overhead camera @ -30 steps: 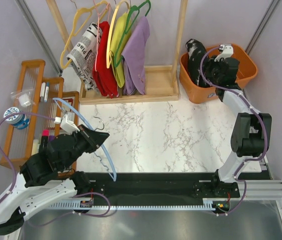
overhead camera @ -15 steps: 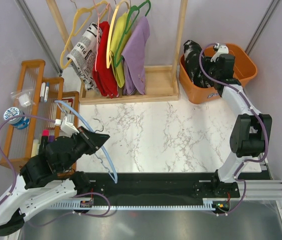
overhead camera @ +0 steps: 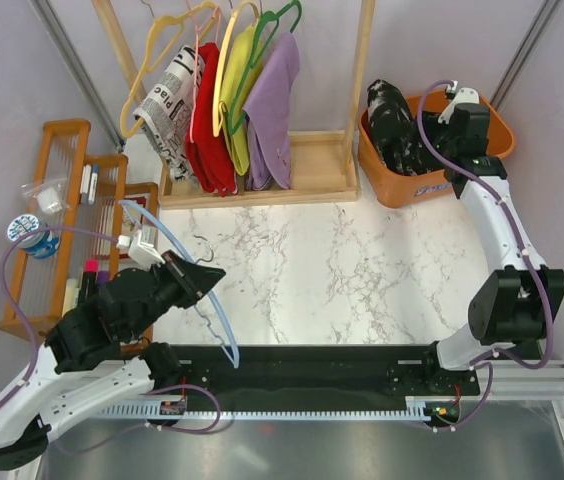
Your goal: Remove the trousers from the hanger
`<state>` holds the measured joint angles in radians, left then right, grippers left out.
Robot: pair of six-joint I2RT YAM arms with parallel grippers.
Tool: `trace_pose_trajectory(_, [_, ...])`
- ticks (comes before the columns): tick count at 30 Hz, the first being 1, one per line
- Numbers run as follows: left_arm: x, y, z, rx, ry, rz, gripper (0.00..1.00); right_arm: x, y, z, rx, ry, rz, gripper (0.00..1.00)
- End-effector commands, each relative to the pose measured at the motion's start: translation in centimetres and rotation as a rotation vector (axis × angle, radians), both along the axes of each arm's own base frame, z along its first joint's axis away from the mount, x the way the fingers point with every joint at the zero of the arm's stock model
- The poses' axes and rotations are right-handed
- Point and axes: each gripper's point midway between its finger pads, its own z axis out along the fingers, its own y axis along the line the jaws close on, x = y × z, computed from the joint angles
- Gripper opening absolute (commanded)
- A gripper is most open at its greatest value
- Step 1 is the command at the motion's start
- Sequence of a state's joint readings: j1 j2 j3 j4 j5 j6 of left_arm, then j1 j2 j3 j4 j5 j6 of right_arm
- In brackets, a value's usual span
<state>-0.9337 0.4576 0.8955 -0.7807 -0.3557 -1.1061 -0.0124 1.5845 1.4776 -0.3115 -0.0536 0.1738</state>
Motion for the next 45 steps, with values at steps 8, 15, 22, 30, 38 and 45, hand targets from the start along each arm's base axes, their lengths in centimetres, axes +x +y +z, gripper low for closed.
trace_pose_trajectory(8, [0.0, -2.9, 4.1, -0.111, -0.046, -0.093, 0.02, -9.4, 6.8, 0.5, 0.138, 0.138, 0.132, 0.80])
trace_pose_trajectory(15, [-0.4, -2.3, 4.7, -0.154, -0.065, -0.088, 0.02, -19.1, 20.1, 0.5, 0.251, 0.208, 0.528, 0.80])
trace_pose_trajectory(22, [-1.3, -1.0, 5.5, -0.253, -0.094, -0.073, 0.02, -32.6, 29.6, 2.1, 0.553, 0.213, 1.028, 0.79])
trace_pose_trajectory(30, [-1.7, -0.3, 6.1, -0.319, -0.092, -0.055, 0.02, -47.0, 35.5, 0.0, 0.660, 0.303, 1.327, 0.74])
trace_pose_trajectory(38, [-1.2, -0.5, 5.3, -0.363, -0.033, -0.015, 0.02, -46.7, 37.9, -3.1, 0.254, 0.162, 1.093, 0.72])
trace_pose_trajectory(45, [-0.7, -1.3, 3.2, -0.428, 0.083, 0.026, 0.02, -45.6, 38.8, -3.4, -0.046, -0.066, 0.888, 0.70])
